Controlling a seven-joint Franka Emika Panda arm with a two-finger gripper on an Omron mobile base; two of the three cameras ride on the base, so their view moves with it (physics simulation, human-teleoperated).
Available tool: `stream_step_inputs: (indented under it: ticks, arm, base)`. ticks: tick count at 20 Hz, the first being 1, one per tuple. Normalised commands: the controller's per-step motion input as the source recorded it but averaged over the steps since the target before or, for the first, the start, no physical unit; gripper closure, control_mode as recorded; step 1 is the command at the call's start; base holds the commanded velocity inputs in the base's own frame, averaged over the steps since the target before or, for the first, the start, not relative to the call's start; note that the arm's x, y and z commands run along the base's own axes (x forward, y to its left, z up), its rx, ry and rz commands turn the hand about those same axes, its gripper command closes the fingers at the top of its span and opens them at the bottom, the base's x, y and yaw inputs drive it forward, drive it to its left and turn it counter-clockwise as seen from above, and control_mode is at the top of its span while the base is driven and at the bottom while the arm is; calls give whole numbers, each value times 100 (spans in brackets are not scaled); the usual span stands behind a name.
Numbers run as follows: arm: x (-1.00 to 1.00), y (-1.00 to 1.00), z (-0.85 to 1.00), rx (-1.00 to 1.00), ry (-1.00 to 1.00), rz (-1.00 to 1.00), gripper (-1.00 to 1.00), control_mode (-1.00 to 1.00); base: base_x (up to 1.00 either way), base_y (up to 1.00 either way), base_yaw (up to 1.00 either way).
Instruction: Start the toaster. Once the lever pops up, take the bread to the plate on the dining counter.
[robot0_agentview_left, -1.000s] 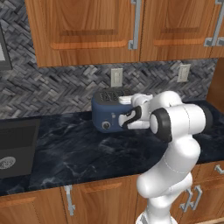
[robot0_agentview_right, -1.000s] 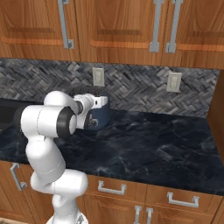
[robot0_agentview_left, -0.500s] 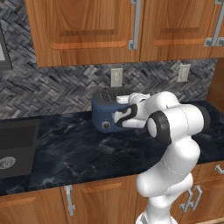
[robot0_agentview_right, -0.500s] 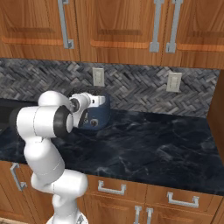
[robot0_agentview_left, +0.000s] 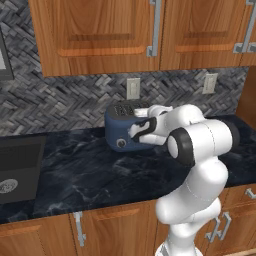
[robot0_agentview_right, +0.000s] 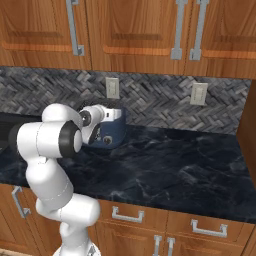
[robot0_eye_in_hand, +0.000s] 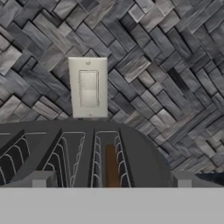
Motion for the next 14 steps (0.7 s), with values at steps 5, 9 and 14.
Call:
stream_step_inputs:
  ticks: [5,9,14]
  arm:
    - [0,-14,0,0,1,0,-100,-100]
    - [0,0,0,0,3,0,-100,-100]
    - [0,0,-5,0,0,2,-100,-100]
  base:
    - [0,0,0]
    - [0,0,0]
    - [0,0,0]
